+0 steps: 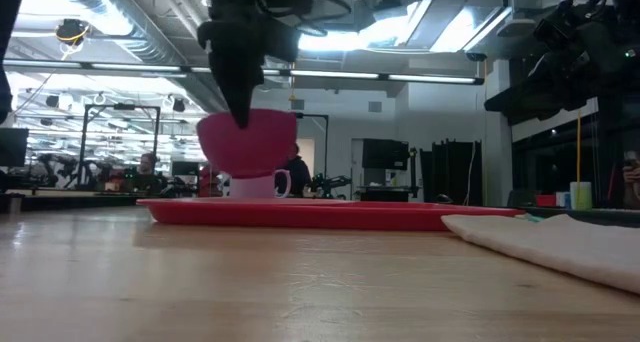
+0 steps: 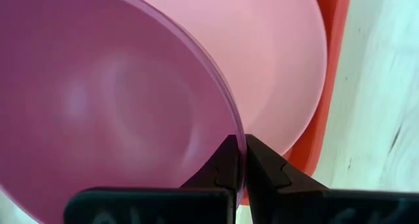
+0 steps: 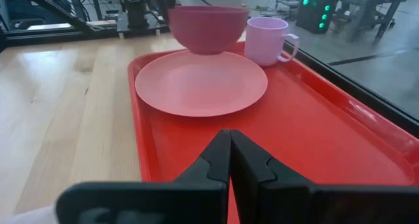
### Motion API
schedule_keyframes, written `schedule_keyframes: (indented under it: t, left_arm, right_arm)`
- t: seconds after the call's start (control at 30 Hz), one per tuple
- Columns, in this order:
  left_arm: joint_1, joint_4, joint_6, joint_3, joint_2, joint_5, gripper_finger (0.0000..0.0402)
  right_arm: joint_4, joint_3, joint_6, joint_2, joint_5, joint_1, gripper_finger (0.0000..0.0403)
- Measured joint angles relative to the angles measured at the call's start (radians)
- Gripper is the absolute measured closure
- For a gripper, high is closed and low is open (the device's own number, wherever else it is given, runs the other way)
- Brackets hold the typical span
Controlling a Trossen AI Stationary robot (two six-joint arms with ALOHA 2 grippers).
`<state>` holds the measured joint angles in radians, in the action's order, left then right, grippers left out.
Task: Set up tray
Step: Put the pink bowl on the pink plate on the red tray
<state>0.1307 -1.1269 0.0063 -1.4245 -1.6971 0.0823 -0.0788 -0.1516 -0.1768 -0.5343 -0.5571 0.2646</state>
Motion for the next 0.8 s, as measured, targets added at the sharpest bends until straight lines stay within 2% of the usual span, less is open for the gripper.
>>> schedule_keyframes:
  t: [0.27,0.4,0.8]
  left_arm:
    - [-0.023,-0.026,0.016,-0.038,-0.091,0.017,0.0398]
    - [-0.040,-0.023,0.016,-0.039,-0.110,0.054,0.0398]
    - [-0.065,0.032,0.050,-0.039,-0.161,0.054,0.0398]
  right_arm:
    - [0.001,0.000,0.002,0.000,0.000,0.000,0.0394]
    - [0.002,0.000,0.002,0.000,0.000,0.000,0.0393]
    - [-0.001,0.000,0.002,-0.001,0.000,0.000,0.0393]
